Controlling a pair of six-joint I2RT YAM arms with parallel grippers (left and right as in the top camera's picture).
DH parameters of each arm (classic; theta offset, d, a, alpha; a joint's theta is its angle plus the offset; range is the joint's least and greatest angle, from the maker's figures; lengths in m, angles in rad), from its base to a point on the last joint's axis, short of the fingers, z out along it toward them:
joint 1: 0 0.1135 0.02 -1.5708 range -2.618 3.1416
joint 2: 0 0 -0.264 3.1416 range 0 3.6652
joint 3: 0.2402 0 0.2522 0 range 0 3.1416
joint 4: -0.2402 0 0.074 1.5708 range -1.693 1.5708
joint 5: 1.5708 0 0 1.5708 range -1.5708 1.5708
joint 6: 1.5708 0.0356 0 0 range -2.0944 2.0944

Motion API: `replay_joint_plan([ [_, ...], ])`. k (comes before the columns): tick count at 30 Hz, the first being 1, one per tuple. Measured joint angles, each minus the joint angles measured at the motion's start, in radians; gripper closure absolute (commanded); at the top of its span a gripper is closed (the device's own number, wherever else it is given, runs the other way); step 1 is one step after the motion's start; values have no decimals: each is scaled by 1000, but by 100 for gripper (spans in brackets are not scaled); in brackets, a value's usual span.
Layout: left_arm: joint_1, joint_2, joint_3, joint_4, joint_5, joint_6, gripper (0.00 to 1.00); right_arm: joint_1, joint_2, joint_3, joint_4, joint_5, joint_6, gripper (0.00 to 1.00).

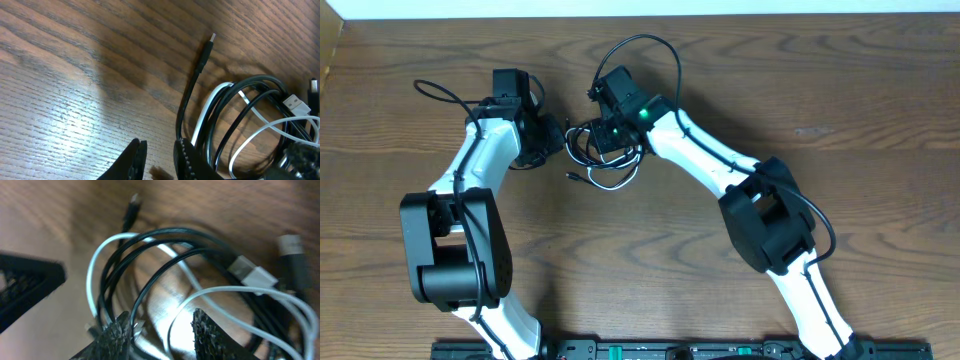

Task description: Untangle cables

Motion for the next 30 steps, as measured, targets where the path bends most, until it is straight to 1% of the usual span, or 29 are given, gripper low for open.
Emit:
replay_joint_plan([
  [2,0,0,0,0,0,0,72,14,0,0,2,62,19,64],
  [9,0,0,0,0,0,0,72,47,0,0,26,198,45,63],
  [14,0,0,0,0,0,0,72,35,0,0,52,271,43,64],
  [17,0,0,0,0,0,0,72,12,1,0,48,280,43,65],
  [19,0,0,0,0,0,0,72,-14,3,0,40,273,42,69],
  [22,0,0,0,0,0,0,72,-51,13,0,5,235,40,71],
  [24,0,0,0,0,0,0,72,-79,25,0,-40,189,40,71],
  [27,0,0,0,0,0,0,72,-92,31,0,-112,116,40,74],
  [30,0,0,0,0,0,0,71,-91,31,0,-172,24,30,84],
])
